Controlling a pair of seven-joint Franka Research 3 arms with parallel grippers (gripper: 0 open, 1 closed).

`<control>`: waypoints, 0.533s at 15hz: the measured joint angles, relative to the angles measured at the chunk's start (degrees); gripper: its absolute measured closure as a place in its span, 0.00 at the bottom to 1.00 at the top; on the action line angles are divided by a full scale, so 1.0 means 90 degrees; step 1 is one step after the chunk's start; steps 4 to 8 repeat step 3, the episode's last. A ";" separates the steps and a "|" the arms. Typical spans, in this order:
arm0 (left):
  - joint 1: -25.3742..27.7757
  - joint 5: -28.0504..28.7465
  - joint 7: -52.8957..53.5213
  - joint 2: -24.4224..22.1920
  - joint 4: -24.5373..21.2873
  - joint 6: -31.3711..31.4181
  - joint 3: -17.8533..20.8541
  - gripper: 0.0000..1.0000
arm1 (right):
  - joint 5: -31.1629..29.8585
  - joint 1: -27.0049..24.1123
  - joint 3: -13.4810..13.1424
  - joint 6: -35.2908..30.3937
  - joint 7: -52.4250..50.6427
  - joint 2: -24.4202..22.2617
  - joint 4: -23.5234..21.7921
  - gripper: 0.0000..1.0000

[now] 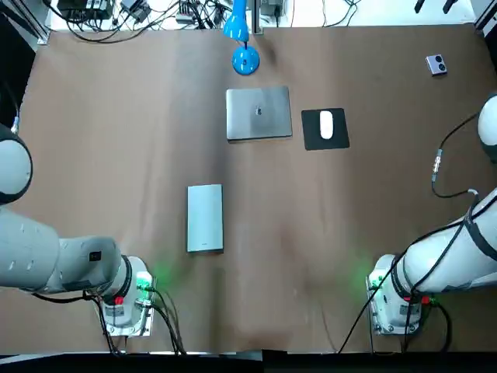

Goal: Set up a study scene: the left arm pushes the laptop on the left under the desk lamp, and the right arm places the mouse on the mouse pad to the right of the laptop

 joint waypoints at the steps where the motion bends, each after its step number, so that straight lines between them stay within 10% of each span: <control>1: 0.0000 0.0000 0.0002 0.0001 0.0000 0.0002 0.0000 0.00 | 0.0000 0.0000 0.0000 0.0000 0.0000 0.0000 0.0000 0.00; 8: 0.0000 0.0001 0.0013 0.0003 0.0000 0.0012 0.0000 0.00 | 0.0000 0.0000 0.0002 0.0000 -0.0001 0.0000 0.0000 0.00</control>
